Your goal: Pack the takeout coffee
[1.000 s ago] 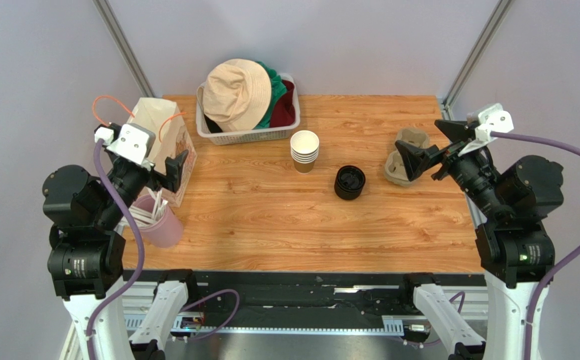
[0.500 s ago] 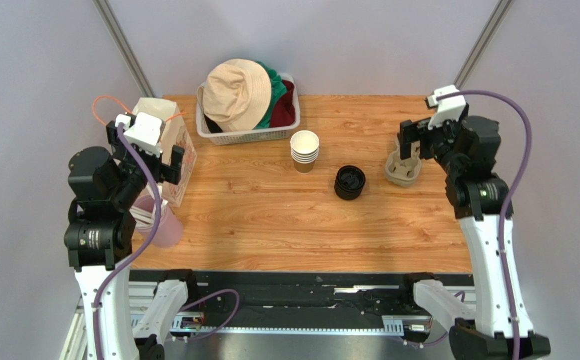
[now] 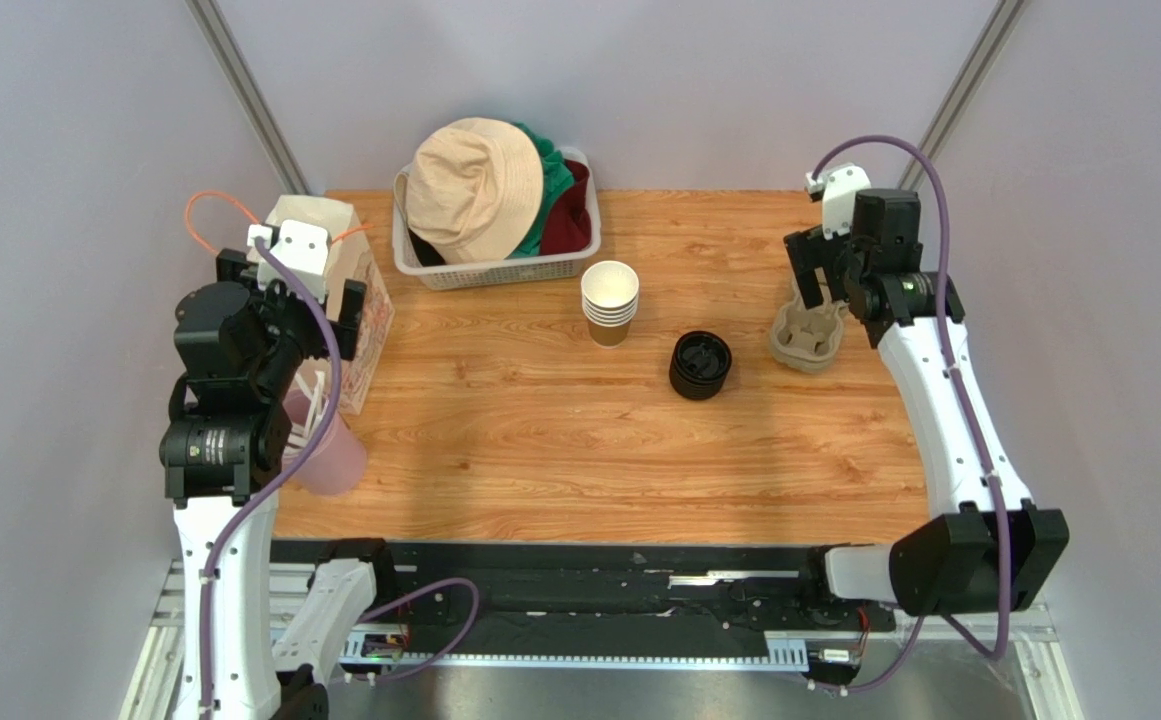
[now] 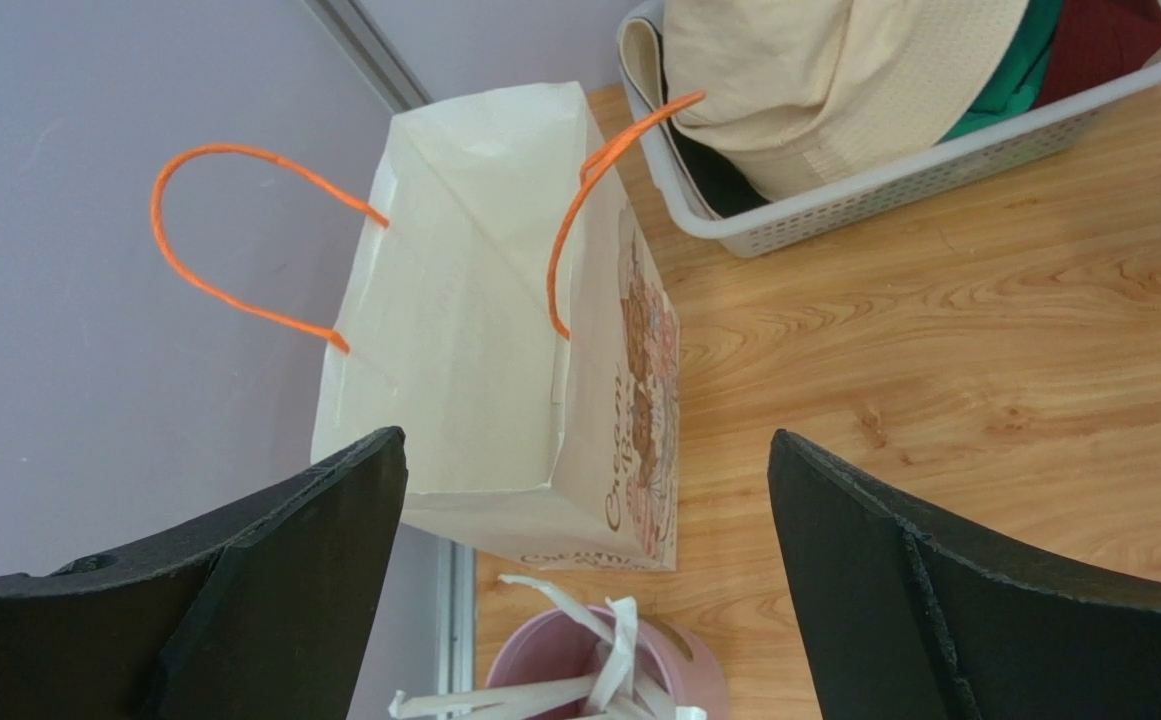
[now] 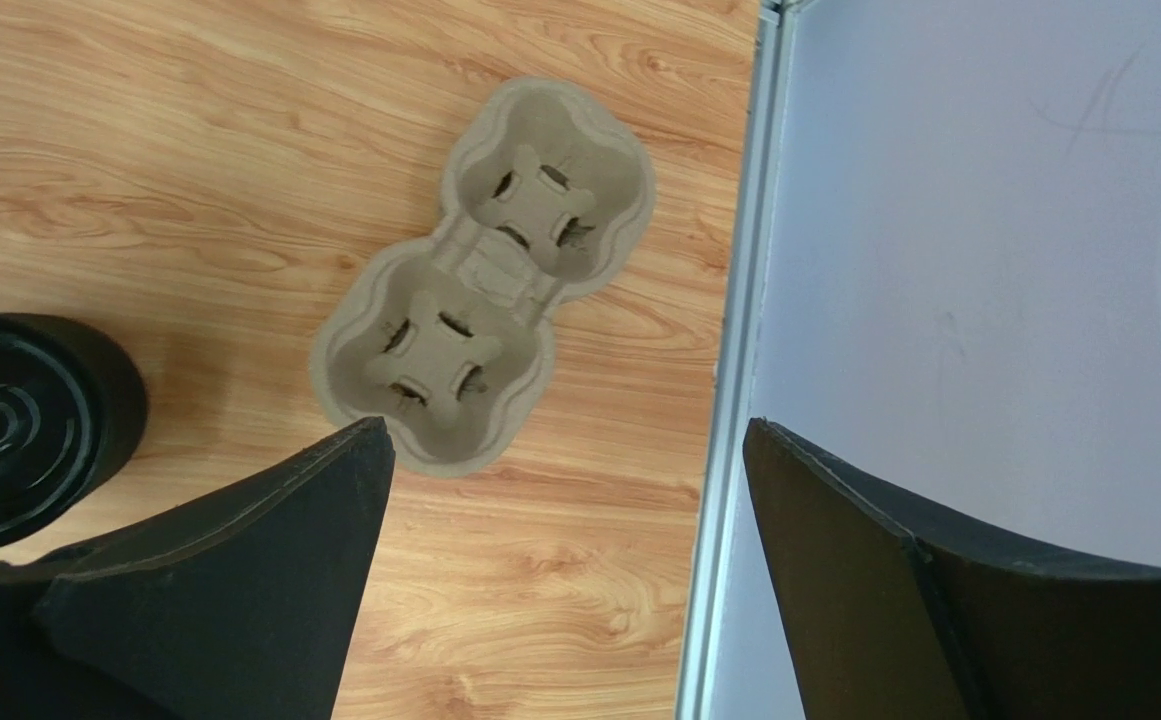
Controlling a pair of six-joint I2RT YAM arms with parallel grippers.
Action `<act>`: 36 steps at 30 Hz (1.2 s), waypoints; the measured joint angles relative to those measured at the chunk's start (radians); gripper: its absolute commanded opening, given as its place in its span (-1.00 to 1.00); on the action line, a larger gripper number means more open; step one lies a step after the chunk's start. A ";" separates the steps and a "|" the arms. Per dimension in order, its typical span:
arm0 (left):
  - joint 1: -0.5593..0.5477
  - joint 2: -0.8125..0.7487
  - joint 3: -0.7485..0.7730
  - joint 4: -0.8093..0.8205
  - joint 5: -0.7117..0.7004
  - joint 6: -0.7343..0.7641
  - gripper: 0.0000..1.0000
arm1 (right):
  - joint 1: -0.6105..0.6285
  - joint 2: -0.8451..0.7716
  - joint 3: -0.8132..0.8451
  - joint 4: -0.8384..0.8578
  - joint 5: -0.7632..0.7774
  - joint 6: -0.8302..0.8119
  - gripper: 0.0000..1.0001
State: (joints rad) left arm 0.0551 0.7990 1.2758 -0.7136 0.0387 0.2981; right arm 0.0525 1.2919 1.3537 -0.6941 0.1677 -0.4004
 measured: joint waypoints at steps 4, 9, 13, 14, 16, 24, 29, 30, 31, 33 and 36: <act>0.000 -0.020 -0.044 0.005 0.006 -0.002 0.98 | 0.000 0.098 0.062 -0.009 0.064 -0.036 0.87; 0.000 -0.060 -0.068 -0.002 0.055 -0.004 0.97 | 0.000 0.268 0.229 -0.087 0.116 -0.091 0.87; 0.000 -0.081 -0.069 -0.004 0.095 -0.003 0.97 | -0.002 0.377 0.346 -0.212 0.093 -0.153 0.88; 0.000 -0.084 -0.069 -0.005 0.102 -0.003 0.97 | -0.002 0.396 0.368 -0.240 0.084 -0.170 0.86; 0.000 -0.085 -0.069 -0.008 0.121 -0.004 0.97 | -0.002 0.446 0.425 -0.319 0.057 -0.217 0.85; 0.000 -0.088 -0.085 -0.017 0.174 -0.008 0.97 | -0.003 0.586 0.544 -0.500 -0.013 -0.351 0.82; 0.000 -0.093 -0.093 -0.024 0.189 -0.008 0.97 | -0.018 0.666 0.546 -0.539 -0.055 -0.373 0.71; 0.000 -0.093 -0.093 -0.024 0.191 -0.008 0.97 | -0.025 0.687 0.546 -0.540 -0.066 -0.373 0.70; 0.000 -0.094 -0.093 -0.024 0.193 -0.008 0.97 | -0.030 0.699 0.546 -0.539 -0.072 -0.373 0.65; 0.000 -0.095 -0.093 -0.024 0.197 -0.009 0.97 | -0.050 0.726 0.546 -0.535 -0.092 -0.372 0.60; 0.000 -0.095 -0.094 -0.023 0.204 -0.010 0.97 | -0.068 0.740 0.546 -0.521 -0.105 -0.371 0.59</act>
State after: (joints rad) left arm 0.0551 0.7040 1.1820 -0.7368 0.2432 0.2878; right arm -0.0158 2.0323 1.8996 -1.2156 0.0624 -0.7715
